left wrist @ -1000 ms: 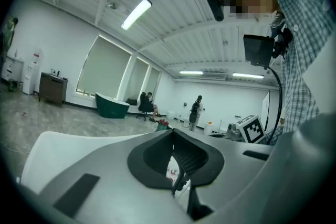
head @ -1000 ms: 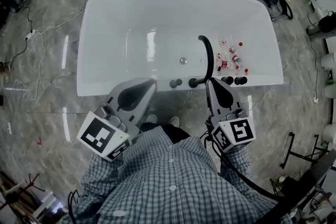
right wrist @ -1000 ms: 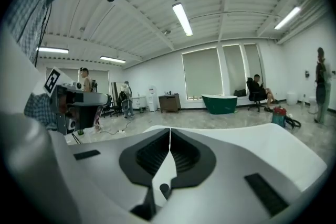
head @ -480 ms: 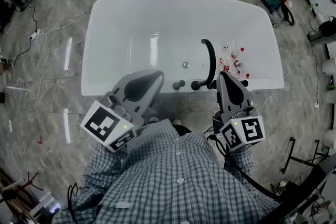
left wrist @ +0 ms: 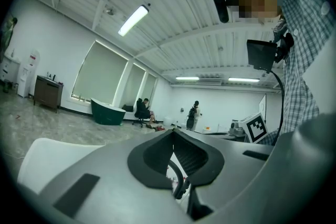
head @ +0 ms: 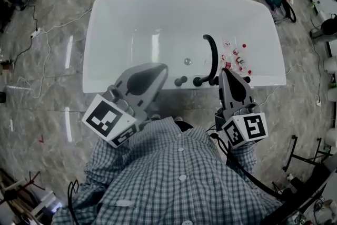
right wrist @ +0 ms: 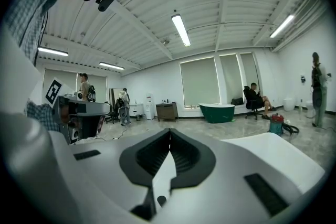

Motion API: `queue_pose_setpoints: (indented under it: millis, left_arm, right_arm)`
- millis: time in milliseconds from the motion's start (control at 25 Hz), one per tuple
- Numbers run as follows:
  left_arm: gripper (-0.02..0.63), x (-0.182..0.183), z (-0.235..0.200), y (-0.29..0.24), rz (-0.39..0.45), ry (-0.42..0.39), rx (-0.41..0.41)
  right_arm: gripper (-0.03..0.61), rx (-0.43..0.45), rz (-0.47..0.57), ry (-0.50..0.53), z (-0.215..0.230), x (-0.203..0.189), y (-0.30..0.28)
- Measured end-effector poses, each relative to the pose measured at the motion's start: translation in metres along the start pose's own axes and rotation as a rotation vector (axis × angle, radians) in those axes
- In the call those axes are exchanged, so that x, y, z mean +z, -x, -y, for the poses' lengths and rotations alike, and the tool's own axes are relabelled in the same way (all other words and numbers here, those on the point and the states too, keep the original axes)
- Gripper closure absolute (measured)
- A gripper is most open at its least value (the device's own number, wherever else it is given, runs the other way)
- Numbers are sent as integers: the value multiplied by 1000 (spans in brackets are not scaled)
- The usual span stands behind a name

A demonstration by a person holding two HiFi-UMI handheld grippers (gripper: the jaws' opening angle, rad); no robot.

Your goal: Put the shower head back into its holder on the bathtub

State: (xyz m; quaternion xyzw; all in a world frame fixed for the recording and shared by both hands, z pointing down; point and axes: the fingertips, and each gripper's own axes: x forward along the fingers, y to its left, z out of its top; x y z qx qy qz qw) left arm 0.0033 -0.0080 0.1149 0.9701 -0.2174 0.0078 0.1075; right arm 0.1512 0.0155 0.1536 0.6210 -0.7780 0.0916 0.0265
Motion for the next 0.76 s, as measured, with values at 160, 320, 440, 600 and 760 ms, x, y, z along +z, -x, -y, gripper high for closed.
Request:
queue_pose_setpoints:
  millis: [160,320,440,600,760]
  left_arm:
    - [604,-1,2,0,3,4,9]
    - [604,-2,3,3,3,6,13]
    - [604,0,3,4,3,8,18]
    - [604,0,1,5,2,2,19]
    - [604,1,1,4,3,-3,18]
  right_arm:
    - [560,5,0,0,1,0,1]
    - [560,9,2,1,0,2,2]
    - [560,15,-2,0,-1,3,1]
    - [560,22,-6,-2,-4,1,-2]
    - [560,25,-12,-6,-4,-2,-4]
